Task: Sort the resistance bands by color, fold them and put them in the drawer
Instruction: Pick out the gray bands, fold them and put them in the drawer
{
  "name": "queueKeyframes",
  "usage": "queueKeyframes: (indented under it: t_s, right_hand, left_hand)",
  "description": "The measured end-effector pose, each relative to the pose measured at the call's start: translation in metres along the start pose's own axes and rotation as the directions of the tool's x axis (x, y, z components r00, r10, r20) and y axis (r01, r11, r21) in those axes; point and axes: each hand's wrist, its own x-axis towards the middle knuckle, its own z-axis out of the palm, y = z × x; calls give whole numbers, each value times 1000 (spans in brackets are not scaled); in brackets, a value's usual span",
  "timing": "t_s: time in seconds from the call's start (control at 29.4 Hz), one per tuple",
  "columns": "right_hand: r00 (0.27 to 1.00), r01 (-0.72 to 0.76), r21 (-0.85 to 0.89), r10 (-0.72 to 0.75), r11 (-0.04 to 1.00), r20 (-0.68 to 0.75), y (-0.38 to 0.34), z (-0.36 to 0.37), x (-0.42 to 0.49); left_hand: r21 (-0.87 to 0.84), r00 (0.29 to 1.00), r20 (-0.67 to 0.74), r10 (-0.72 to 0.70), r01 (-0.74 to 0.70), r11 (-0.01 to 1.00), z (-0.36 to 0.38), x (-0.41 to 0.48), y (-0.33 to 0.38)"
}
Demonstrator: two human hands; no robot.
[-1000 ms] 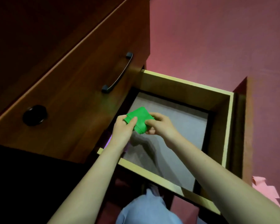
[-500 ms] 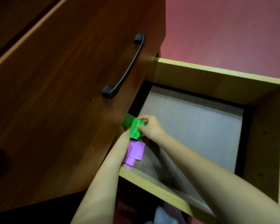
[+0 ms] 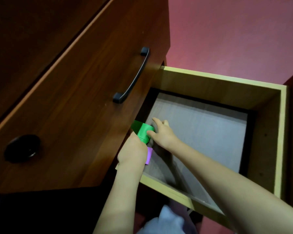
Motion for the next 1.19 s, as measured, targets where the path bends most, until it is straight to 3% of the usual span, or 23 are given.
queueKeyframes:
  t_s: [0.14, 0.27, 0.44, 0.61, 0.71, 0.78, 0.85, 0.99, 1.09, 1.19]
  right_hand:
    - [999, 4, -78, -1, 997, 35, 7, -30, -30]
    - [999, 40, -146, -34, 988, 42, 16, -69, -80]
    - [990, 92, -225, -114, 970, -86, 31, -137, -158]
    - [932, 142, -388, -255, 911, -257, 65, -189, -249]
    - [886, 35, -341, -187, 940, -424, 104, -201, -291]
    - [856, -102, -195, -14, 975, -517, 149, -205, -313]
    - [823, -231, -50, 168, 972, -542, 188, -203, -323]
    - [721, -473, 267, 543, 840, -431, 269, -187, -336]
    - [753, -557, 199, 592, 806, -289, 292, -190, -330]
    - [799, -579, 116, 590, 807, -115, 313, -208, -303]
  left_hand:
    - [23, 989, 92, 118, -121, 992, -1, -40, 31]
    - [-225, 948, 112, 297, -267, 937, 6, -79, 67]
    - [-467, 874, 54, 483, -406, 786, 8, -132, 116]
    - [-559, 734, -50, 678, -583, 590, 23, -187, 160]
    - [-565, 643, -231, 731, -700, 437, 30, -217, 182]
    - [-601, 602, -215, 769, -702, 382, 45, -238, 197]
    - [-663, 588, -83, 804, -635, 396, 58, -249, 203]
    - [-600, 584, 188, 789, -568, 563, 118, -265, 209]
    - [-569, 567, 340, 750, -510, 645, 150, -259, 213]
    - [-583, 650, 498, 574, -238, 777, 188, -251, 231]
